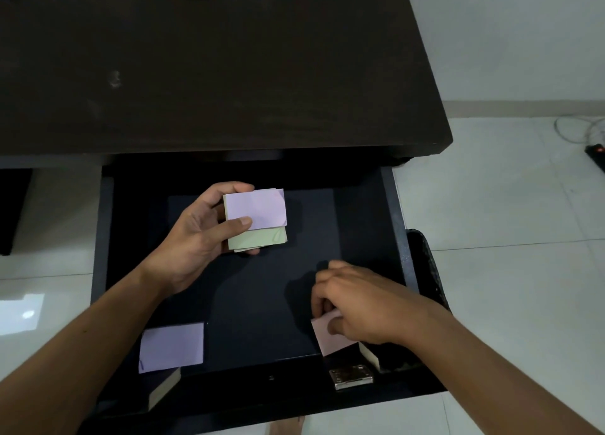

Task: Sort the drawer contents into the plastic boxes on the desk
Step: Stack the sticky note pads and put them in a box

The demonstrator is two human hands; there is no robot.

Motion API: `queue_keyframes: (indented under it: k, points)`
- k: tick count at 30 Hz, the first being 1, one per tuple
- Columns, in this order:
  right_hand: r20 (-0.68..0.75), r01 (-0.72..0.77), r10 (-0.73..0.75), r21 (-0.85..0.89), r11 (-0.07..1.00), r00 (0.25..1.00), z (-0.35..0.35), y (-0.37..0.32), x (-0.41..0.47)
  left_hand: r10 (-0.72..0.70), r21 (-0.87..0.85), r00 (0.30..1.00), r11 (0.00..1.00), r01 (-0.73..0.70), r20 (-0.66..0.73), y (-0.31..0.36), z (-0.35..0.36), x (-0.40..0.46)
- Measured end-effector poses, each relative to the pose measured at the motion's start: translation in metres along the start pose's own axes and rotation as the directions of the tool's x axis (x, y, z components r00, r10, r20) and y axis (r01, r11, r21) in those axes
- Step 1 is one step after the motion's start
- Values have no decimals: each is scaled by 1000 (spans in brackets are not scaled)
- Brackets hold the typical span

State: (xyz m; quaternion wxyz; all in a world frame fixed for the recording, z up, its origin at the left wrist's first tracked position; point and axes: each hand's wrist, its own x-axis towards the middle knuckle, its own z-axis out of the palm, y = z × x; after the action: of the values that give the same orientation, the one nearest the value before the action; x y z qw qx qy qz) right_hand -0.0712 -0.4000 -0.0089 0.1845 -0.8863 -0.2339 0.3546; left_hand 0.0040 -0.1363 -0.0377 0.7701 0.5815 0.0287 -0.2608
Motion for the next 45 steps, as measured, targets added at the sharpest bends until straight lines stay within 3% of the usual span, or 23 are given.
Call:
queue_keyframes:
  k: [19, 23, 27, 32, 39, 45]
  points:
    - [21, -26, 24, 63, 998, 999, -1, 0, 0, -28, 20, 999, 999, 28, 31, -1, 0, 2]
    - [29, -79, 74, 230, 970, 997, -11, -4, -3, -36, 13, 999, 999, 36, 14, -1, 0, 1]
    - [-141, -52, 138, 488, 871, 980, -18, -4, 1, -38, 14, 999, 999, 38, 0, 0, 1, 0]
    - [-349, 67, 274, 717, 694, 896, -26, 0, 9, -54, 41, 998, 998, 53, 15, -2, 3, -4]
    - [-416, 196, 265, 784, 590, 870, -45, 2, 20, -71, 46, 996, 997, 69, 52, -3, 3, -7]
    - [-508, 227, 330, 755, 615, 796, -54, -2, 44, -70, 39, 990, 997, 65, 121, -2, 3, -7]
